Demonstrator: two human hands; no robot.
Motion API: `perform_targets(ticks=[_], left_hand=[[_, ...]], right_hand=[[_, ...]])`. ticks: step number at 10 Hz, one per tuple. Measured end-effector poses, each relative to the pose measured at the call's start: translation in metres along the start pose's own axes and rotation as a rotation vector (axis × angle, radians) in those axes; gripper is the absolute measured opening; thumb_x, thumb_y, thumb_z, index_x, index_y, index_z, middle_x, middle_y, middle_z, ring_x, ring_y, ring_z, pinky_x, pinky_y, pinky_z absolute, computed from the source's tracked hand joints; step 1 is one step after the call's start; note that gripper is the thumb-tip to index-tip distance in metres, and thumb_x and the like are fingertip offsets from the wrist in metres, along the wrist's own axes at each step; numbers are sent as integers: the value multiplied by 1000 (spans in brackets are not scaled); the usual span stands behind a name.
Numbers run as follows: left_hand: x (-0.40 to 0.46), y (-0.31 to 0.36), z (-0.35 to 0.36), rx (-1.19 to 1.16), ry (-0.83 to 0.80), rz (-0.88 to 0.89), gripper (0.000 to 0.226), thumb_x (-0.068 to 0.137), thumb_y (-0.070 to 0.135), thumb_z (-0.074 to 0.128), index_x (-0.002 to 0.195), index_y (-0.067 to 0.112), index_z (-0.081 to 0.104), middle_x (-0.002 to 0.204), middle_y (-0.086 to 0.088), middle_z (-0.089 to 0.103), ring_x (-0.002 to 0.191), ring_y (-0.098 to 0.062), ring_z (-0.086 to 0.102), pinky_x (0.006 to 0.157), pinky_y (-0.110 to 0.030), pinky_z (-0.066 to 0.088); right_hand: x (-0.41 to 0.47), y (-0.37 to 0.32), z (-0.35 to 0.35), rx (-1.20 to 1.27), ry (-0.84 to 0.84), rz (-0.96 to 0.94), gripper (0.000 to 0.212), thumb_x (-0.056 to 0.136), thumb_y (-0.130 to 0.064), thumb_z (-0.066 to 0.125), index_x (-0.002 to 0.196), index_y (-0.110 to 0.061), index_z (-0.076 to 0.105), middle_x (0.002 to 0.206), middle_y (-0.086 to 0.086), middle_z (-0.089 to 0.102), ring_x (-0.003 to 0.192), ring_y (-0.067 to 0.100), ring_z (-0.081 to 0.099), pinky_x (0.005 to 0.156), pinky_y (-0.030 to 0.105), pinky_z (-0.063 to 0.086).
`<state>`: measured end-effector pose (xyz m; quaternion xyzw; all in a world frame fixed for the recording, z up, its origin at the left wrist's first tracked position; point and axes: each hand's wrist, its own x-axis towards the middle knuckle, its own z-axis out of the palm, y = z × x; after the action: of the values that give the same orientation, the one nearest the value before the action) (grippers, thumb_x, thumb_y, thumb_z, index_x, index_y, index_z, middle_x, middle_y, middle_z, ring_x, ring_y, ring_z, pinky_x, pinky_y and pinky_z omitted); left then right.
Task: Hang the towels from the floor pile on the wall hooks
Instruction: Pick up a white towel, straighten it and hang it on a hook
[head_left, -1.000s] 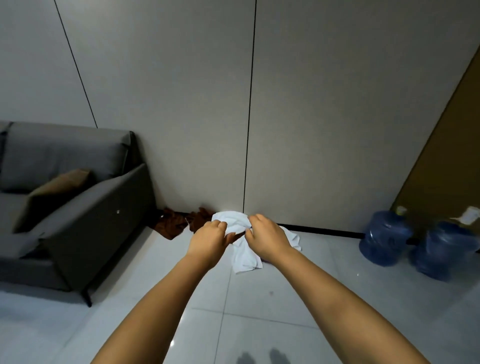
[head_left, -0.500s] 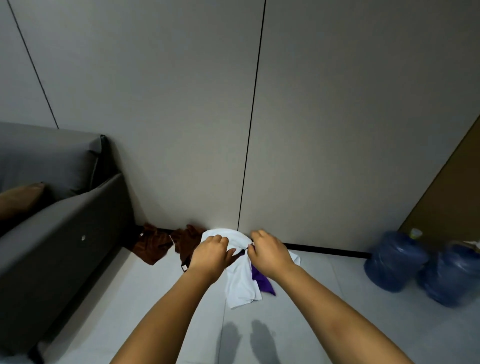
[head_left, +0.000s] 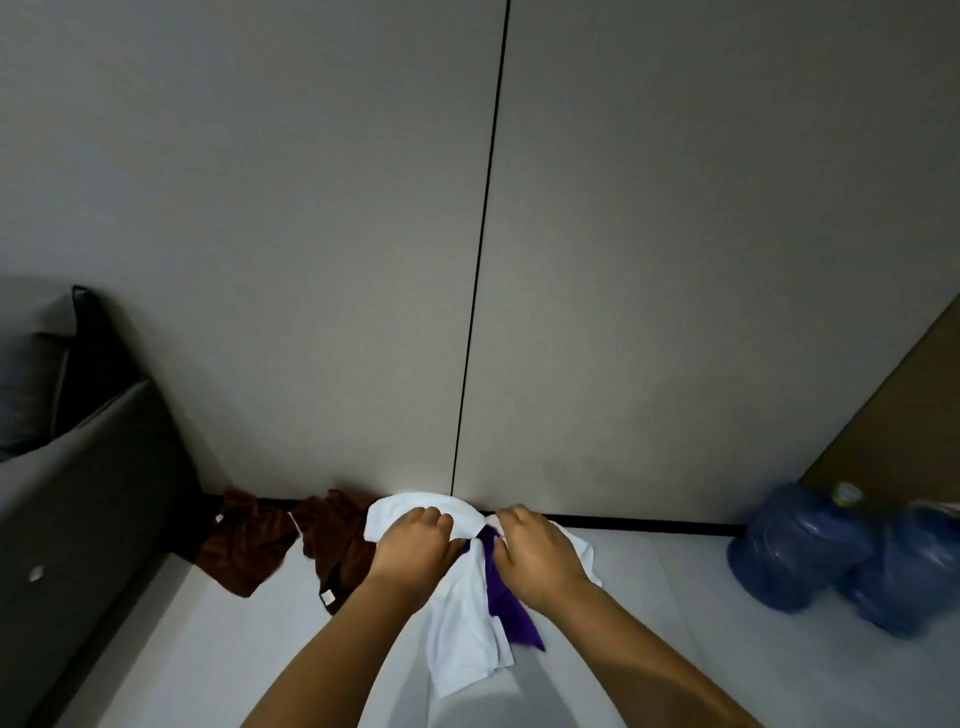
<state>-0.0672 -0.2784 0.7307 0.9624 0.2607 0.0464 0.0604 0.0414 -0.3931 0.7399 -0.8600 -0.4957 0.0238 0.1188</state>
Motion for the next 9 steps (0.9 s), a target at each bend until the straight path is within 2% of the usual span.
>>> perform_targets(ticks=[1, 2, 3, 4, 5, 6, 7, 8, 9], left_hand=[[46, -4, 21, -15, 90, 83, 36, 60, 45, 83, 66, 13, 66, 67, -1, 63, 66, -15, 63, 55, -16, 43], [97, -8, 56, -82, 122, 63, 48, 30, 44, 93, 45, 18, 56, 46, 5, 52, 42, -10, 54, 40, -13, 36], [126, -11, 94, -118, 109, 111, 47, 32, 39, 94, 46, 16, 55, 46, 2, 51, 42, -14, 53, 41, -16, 38], [144, -21, 139, -109, 99, 142, 46, 30, 40, 94, 48, 17, 59, 48, 3, 53, 44, -12, 54, 44, -15, 41], [156, -41, 214, -65, 131, 154, 41, 34, 42, 93, 59, 19, 69, 54, 6, 58, 49, -11, 57, 50, -16, 46], [159, -65, 294, -83, 100, 131, 41, 35, 39, 93, 59, 17, 68, 58, 2, 61, 53, -14, 61, 53, -18, 49], [143, -88, 382, -81, 90, 87, 45, 33, 33, 95, 61, 11, 68, 62, -4, 65, 55, -19, 64, 53, -21, 52], [115, -114, 482, -51, -61, 41, 51, 32, 29, 96, 71, 6, 73, 74, -11, 71, 66, -25, 70, 56, -30, 56], [92, -134, 563, 9, -87, 129, 60, 29, 32, 96, 77, 4, 75, 82, -13, 72, 73, -26, 71, 59, -34, 57]], right_hand=[[38, 24, 14, -1, -8, -21, 36, 97, -21, 36, 130, -13, 48, 130, 3, 51, 117, 20, 49, 98, 26, 36], [73, 50, 34, -16, 37, -31, 30, 86, -12, 47, 110, -11, 64, 107, 3, 63, 99, 18, 61, 87, 21, 45], [98, 76, 63, -4, 26, -16, 19, 67, -15, 71, 85, -15, 72, 80, -5, 68, 71, 10, 66, 67, 16, 50], [117, 96, 99, -61, -22, 2, 40, 36, -17, 92, 68, -17, 69, 63, -3, 65, 54, 9, 63, 52, 13, 48], [131, 121, 166, -63, -20, 42, 46, 25, -13, 93, 62, -17, 66, 56, -3, 61, 47, 12, 60, 45, 13, 46], [134, 143, 245, -64, 23, 55, 44, 33, -10, 92, 70, -13, 69, 63, 1, 65, 52, 16, 63, 48, 17, 49], [125, 163, 338, -43, -1, 49, 31, 51, -11, 87, 78, -7, 72, 72, 4, 69, 60, 15, 67, 57, 20, 53], [115, 184, 440, -9, -64, 142, 35, 94, -23, 44, 110, -1, 65, 107, 13, 67, 95, 24, 67, 84, 28, 52], [108, 200, 530, 71, -175, 232, 42, 95, -14, 40, 136, -3, 40, 139, 12, 43, 128, 26, 40, 105, 32, 33]])
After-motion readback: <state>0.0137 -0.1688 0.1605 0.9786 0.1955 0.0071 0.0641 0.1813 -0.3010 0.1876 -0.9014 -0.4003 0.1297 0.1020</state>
